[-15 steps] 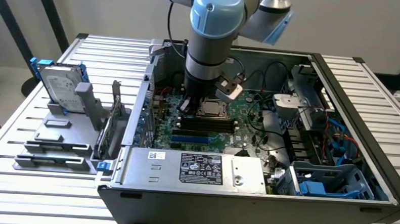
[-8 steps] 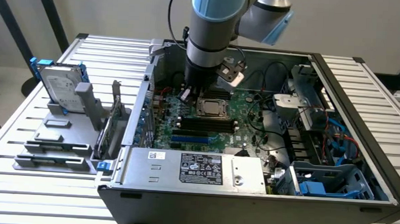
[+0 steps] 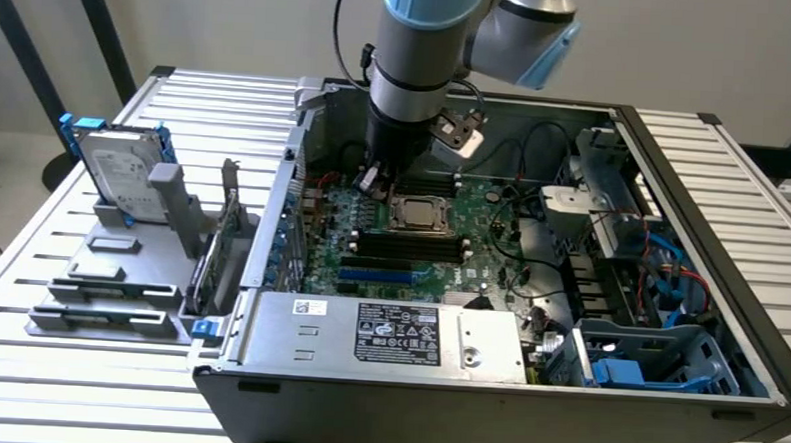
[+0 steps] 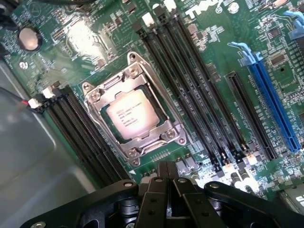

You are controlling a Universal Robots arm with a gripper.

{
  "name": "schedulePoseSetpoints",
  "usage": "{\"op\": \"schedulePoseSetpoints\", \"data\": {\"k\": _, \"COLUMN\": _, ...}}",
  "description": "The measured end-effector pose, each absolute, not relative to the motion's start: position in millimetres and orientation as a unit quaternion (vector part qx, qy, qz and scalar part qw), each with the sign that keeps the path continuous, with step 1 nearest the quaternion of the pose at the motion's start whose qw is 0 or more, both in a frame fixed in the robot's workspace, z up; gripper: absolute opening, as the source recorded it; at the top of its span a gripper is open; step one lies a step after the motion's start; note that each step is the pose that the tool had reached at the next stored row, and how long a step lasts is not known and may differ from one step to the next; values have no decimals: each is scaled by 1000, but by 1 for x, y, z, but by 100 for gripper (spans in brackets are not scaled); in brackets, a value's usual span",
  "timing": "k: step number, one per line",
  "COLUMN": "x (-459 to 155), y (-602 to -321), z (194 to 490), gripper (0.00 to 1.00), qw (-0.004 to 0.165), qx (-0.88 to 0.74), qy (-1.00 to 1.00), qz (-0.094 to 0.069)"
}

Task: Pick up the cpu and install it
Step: 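Install the first cpu locking lever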

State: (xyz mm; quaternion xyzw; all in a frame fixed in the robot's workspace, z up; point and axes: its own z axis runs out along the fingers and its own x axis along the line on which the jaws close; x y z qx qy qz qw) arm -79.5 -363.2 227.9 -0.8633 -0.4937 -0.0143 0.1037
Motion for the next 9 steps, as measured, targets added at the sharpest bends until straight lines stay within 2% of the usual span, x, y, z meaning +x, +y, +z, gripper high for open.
{"op": "schedulePoseSetpoints", "data": {"k": 9, "x": -79, "y": -355, "z": 233, "gripper": 11, "qw": 104, "qx": -845, "qy": -524, "qz": -10}}
